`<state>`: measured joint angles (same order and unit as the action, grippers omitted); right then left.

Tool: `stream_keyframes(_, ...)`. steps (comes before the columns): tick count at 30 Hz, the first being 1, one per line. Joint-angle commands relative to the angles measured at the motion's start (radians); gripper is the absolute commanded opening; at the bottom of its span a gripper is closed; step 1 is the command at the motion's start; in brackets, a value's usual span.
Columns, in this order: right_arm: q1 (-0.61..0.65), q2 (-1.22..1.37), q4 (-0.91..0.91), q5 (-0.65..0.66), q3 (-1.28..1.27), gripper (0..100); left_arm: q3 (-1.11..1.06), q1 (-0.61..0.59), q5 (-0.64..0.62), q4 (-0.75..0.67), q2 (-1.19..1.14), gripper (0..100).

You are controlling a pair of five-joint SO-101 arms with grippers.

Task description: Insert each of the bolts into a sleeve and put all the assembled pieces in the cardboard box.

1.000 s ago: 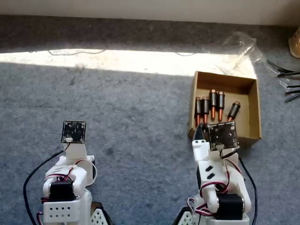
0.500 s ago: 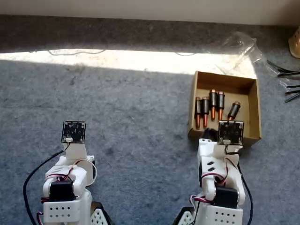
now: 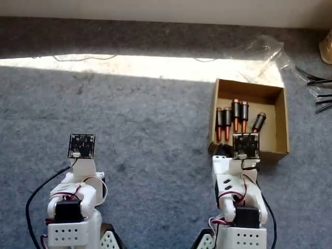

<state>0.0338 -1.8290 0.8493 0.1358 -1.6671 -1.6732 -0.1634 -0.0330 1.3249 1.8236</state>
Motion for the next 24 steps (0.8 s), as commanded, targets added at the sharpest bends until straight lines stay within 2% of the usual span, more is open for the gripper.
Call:
stream_keyframes(1, 0.016, -0.008, 0.005, -0.009, -0.117, 0.5, -0.022, 0.016, -0.008, 0.008, 0.002, 1)
stream_keyframes(5, 0.016, -0.008, 0.067, -0.020, -0.117, 0.5, -0.022, 0.016, -0.008, 0.008, 0.002, 1)
stream_keyframes(11, 0.018, -0.008, 0.073, -0.241, -0.117, 0.5, -0.022, 0.016, -0.008, 0.008, 0.002, 1)
stream_keyframes(24, 0.059, -0.005, 0.248, -0.249, -0.117, 0.9, -0.022, 0.018, -0.006, 0.008, 0.002, 1)
